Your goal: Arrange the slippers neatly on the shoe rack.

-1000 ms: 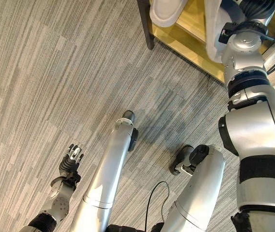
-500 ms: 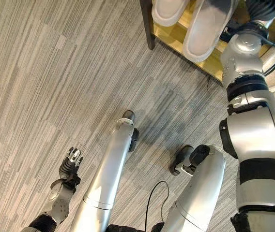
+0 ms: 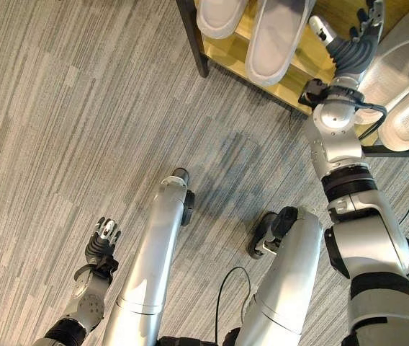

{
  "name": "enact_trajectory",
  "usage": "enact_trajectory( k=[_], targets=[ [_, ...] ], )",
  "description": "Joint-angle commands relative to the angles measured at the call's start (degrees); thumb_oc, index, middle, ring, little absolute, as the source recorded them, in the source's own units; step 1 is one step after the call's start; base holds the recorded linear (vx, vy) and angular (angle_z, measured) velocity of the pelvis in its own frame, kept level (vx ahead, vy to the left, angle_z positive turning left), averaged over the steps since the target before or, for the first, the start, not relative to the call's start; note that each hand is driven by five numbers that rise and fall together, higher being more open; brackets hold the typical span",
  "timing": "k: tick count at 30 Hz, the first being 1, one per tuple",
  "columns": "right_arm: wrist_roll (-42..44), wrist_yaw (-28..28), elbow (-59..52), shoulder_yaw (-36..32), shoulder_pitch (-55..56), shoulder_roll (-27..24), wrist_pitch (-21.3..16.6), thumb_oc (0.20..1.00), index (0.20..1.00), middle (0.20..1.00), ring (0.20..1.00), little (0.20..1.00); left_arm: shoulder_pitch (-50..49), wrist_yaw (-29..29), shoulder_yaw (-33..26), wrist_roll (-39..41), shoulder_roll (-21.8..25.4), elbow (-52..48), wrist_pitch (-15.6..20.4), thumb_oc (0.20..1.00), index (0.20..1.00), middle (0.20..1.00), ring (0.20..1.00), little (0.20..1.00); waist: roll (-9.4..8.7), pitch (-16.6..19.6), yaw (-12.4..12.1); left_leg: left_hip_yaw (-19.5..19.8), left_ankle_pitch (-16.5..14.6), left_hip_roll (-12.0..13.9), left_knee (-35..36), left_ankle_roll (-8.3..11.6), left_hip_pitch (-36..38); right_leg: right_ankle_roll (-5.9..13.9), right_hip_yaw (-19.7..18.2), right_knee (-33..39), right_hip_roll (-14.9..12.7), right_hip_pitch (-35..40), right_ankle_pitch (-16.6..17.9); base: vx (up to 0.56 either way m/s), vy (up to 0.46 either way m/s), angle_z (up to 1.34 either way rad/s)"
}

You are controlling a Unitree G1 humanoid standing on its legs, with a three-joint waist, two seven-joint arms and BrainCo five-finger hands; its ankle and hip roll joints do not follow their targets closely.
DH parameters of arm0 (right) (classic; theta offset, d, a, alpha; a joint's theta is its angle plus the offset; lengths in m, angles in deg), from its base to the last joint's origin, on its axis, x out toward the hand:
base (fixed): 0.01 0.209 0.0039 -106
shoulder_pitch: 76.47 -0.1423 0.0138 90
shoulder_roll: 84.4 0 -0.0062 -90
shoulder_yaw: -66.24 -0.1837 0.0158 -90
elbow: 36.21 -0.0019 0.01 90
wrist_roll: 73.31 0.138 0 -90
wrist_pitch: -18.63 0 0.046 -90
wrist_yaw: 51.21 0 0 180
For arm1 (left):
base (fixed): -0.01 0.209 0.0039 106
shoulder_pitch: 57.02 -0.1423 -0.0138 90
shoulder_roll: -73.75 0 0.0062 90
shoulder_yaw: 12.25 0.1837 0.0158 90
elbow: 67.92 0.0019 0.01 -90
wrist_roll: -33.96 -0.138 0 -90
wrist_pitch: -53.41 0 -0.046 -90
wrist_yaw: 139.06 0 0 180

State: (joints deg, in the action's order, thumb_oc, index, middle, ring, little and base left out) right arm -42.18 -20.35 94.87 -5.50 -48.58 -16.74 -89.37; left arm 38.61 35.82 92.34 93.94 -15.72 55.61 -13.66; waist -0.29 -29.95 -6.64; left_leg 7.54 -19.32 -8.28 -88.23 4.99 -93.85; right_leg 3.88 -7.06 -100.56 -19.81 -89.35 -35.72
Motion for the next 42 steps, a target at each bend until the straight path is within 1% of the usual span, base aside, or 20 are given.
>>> enact_trajectory(
  k=[1, 9, 15, 18, 23, 25, 27, 31, 33, 36, 42],
  targets=[
    [-2.6, -1.7, -1.4, -0.5, -2.6, 0.6, -3.3, 1.000, 1.000, 1.000, 1.000, 1.000, -2.2, -0.2, -0.8, -1.9, 0.8, 0.5, 1.7, 1.000, 1.000, 1.000, 1.000, 1.000, -0.71, 0.2, -0.1, 3.9, 0.6, 1.9, 8.2, 0.30, 3.9, -0.61, -4.0, 5.8, 2.6, -0.6, 7.9, -0.02, -0.004, -0.05],
    [-2.2, -3.9, -2.7, 1.6, -2.5, 2.5, -2.6, 1.000, 1.000, 1.000, 1.000, 1.000, -1.9, -0.3, -1.1, -2.0, 1.4, -1.1, 1.6, 1.000, 1.000, 1.000, 1.000, 1.000, -1.15, 0.2, 0.4, 3.8, 0.9, 2.3, 8.8, 0.48, 3.9, -0.37, -4.1, 6.7, 2.6, -0.6, 8.4, -0.01, 0.002, -0.02],
    [-1.3, -7.7, -6.1, 3.4, -0.4, 3.7, -2.5, 1.000, 1.000, 1.000, 1.000, 1.000, -1.9, -0.2, -2.0, -2.5, 2.0, -1.9, 1.2, 1.000, 1.000, 1.000, 1.000, 1.000, -1.64, 0.2, 0.7, 3.7, 0.5, 2.9, 8.4, 0.81, 3.9, -0.50, -4.4, 6.1, 2.5, -0.6, 8.0, 0.00, -0.006, 0.00],
    [-1.0, -8.5, -6.8, 4.3, -0.4, 4.5, -2.2, 1.000, 1.000, 1.000, 1.000, 1.000, -1.6, -0.3, -2.2, -2.7, 2.1, -1.9, 1.1, 1.000, 1.000, 1.000, 1.000, 1.000, -1.90, 0.2, 0.7, 3.5, 0.3, 3.1, 8.3, 0.89, 3.9, -0.45, -4.4, 5.9, 2.6, -0.6, 8.0, 0.00, 0.000, 0.00],
    [-0.5, -9.2, -6.1, 4.8, -0.5, 6.1, -1.9, 1.000, 1.000, 1.000, 1.000, 1.000, -1.4, -0.4, -2.0, -3.1, 2.3, -2.2, 1.0, 1.000, 1.000, 1.000, 1.000, 1.000, -1.81, 0.2, 0.7, 3.4, 0.3, 3.2, 8.3, 0.90, 3.9, -0.30, -4.3, 6.0, 2.6, -0.6, 8.0, 0.00, 0.000, 0.00],
    [0.0, -9.1, -5.2, 4.5, -0.7, 6.9, -1.8, 1.000, 1.000, 1.000, 1.000, 1.000, -1.5, -0.5, -1.8, -3.4, 2.6, -2.3, 1.1, 1.000, 1.000, 1.000, 1.000, 1.000, -1.70, 0.2, 0.6, 3.5, 0.2, 3.1, 8.3, 0.91, 3.9, -0.19, -4.3, 6.1, 2.6, -0.6, 8.0, 0.00, 0.000, 0.00],
    [1.4, -9.1, -2.1, 4.6, -2.1, 8.6, -1.6, 1.000, 1.000, 1.000, 1.000, 1.000, -1.6, -0.5, -1.4, -3.9, 3.1, -2.6, 1.0, 1.000, 1.000, 1.000, 1.000, 1.000, -1.43, 0.2, 0.3, 3.4, 0.3, 3.1, 8.9, 0.80, 3.9, -0.16, -4.2, 6.5, 2.5, -0.6, 8.0, 0.00, 0.000, 0.00],
    [2.2, -9.1, 0.1, 4.8, -3.6, 9.4, -1.4, 1.000, 1.000, 1.000, 1.000, 1.000, -1.8, -0.7, -1.4, -4.2, 3.6, -2.8, 1.0, 1.000, 1.000, 1.000, 1.000, 1.000, -1.22, 0.2, 0.1, 3.3, 0.5, 2.9, 9.3, 0.78, 3.9, -0.07, -4.1, 6.8, 2.4, -0.6, 8.1, 0.00, 0.000, 0.00],
    [2.9, -9.1, 3.2, 4.9, -5.4, 10.1, -1.3, 1.000, 1.000, 1.000, 1.000, 1.000, -1.8, -0.9, -1.3, -4.6, 4.0, -2.8, 1.2, 1.000, 1.000, 1.000, 1.000, 1.000, -0.97, 0.2, -0.2, 3.4, 0.5, 2.9, 9.5, 0.80, 3.9, 0.09, -4.2, 6.8, 2.3, -0.6, 8.1, 0.00, 0.000, 0.00],
    [3.0, -9.0, 4.1, 5.0, -6.1, 10.3, -1.3, 1.000, 1.000, 1.000, 1.000, 1.000, -1.9, -0.9, -1.2, -4.7, 4.1, -2.9, 1.3, 1.000, 1.000, 1.000, 1.000, 1.000, -0.85, 0.2, -0.3, 3.4, 0.5, 3.0, 9.5, 0.81, 3.9, 0.09, -4.2, 6.8, 2.3, -0.6, 8.2, 0.00, 0.000, 0.00],
    [4.2, -7.9, 9.6, 4.8, -9.7, 11.9, -1.2, 1.000, 1.000, 1.000, 1.000, 1.000, -2.2, -1.2, -1.1, -5.7, 5.1, -2.3, 1.7, 1.000, 1.000, 1.000, 1.000, 1.000, 0.00, 0.2, -1.1, 3.6, 0.4, 2.9, 8.9, 0.89, 3.9, 0.17, -4.2, 6.2, 2.3, -0.6, 7.8, 0.01, 0.000, 0.00]
  ],
)
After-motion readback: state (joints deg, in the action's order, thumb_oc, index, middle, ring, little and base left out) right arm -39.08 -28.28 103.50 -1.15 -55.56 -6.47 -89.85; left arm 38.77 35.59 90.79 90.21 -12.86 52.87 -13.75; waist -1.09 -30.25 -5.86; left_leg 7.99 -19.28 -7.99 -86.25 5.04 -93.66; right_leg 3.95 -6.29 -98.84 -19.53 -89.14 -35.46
